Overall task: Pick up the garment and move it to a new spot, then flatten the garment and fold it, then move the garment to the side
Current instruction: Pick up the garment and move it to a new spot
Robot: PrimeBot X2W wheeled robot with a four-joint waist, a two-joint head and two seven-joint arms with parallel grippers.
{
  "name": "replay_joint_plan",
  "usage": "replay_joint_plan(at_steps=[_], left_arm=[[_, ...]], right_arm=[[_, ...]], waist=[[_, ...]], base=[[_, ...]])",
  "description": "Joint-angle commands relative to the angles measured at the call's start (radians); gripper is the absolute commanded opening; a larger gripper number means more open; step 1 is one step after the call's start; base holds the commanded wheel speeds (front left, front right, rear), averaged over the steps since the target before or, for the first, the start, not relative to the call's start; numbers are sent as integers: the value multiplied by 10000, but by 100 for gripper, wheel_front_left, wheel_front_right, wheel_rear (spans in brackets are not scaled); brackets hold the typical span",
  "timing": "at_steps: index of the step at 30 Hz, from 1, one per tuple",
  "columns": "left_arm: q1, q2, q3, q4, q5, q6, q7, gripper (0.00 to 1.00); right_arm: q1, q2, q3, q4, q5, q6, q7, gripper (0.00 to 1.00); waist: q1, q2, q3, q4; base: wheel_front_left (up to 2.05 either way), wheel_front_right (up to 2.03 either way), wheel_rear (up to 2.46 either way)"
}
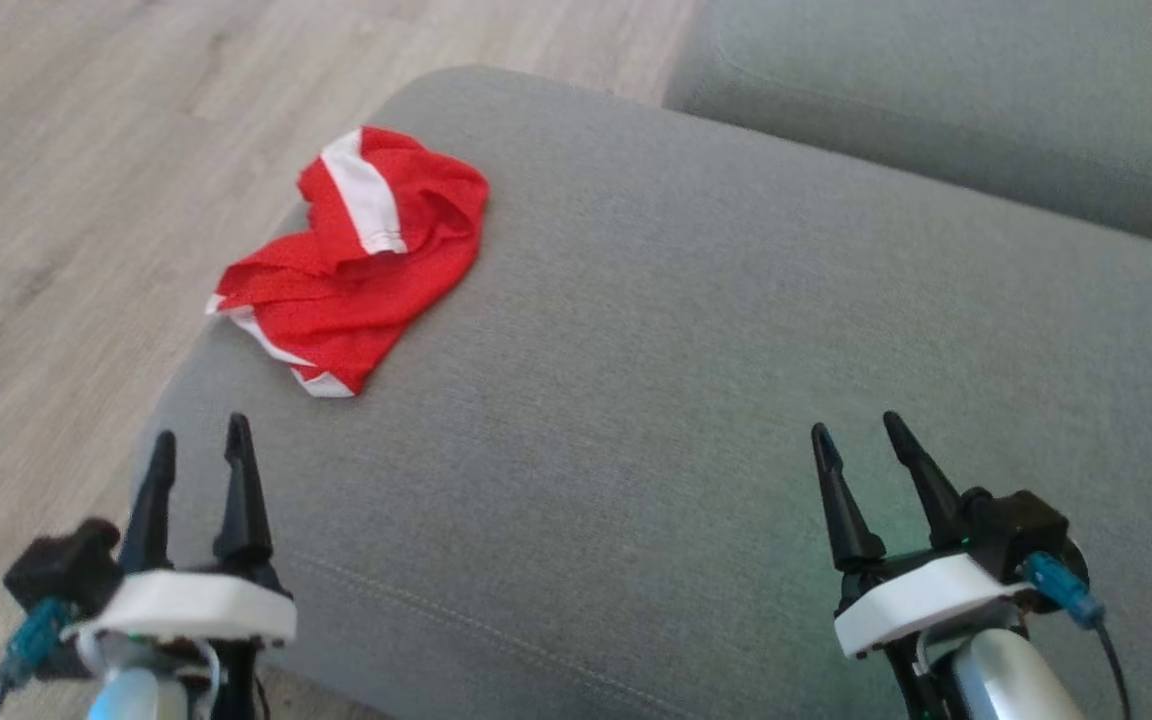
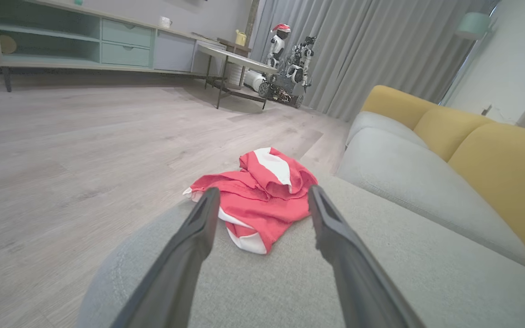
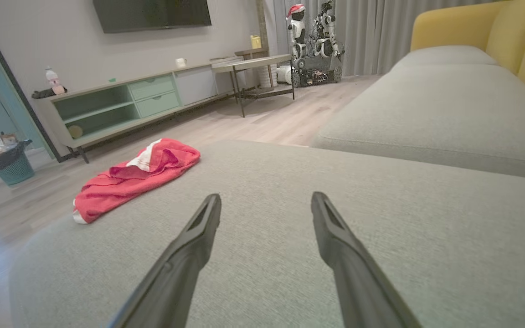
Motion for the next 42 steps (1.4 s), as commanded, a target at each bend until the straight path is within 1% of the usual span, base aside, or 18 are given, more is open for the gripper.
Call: replay_joint_plan(at_steps=[1,5,6,7,8,13,17,20,25,29,34,42], left_arm=[[-1001,68,530,-63,269,-138,-122,100],[-1882,248,819,700,400,-258,-122,100],[-2402,478,837,1218,483,-295,-119,100],[-2402,478,837,1218,483,-295,-119,100],[-2677,594,852,1492,489,-300,-72,100],[-4212,1134,844,2944,452,-291,814,100],[-5418,1576,737,4130,443,-352,1538,100],[-6213,1852,584,4926,543,-392,1801,100],[-7366,2145,416,6177,486,-497,2139,100],[-8087,2448,221,7116,652,-508,2332,100],[-8764,2740,71,8186,840,-297,2425,100],[-9541,3043,-40,9623,900,-48,2532,100]], right_arm=[[-469,-26,57,-450,-172,-7,13,100],[-628,-26,-279,-731,-466,-7,169,100],[-696,-26,-492,-902,-621,-7,252,100],[-696,-26,-492,-902,-621,-7,252,100],[-730,-26,-595,-1001,-691,-7,305,100],[-810,-34,-1268,-1564,-1019,-7,579,100],[-846,-158,-1662,-2109,-1223,-7,856,100],[-866,-221,-1834,-2487,-1301,-7,1047,100],[-882,-265,-1926,-2992,-1368,-7,1298,100],[-938,-262,-1901,-3225,-1409,-7,1411,100],[-973,-233,-1904,-3334,-1426,-7,1426,100],[-1112,-209,-1844,-3350,-1459,-7,1419,100]], waist=[[0,0,388,-421],[0,0,880,-918],[0,0,1123,-1173],[0,0,1123,-1173],[0,0,1269,-1308],[0,0,1907,-1772],[0,0,2414,-2047],[0,0,2724,-2207],[0,0,3172,-2432],[0,0,3460,-2617],[0,0,3701,-2796],[0,0,3988,-3066]], base=[[0,0,0],[0,0,0],[0,0,0],[0,0,0],[0,0,0],[0,0,0],[0,0,0],[0,0,0],[0,0,0],[0,0,0],[0,0,0],[0,0,0]])
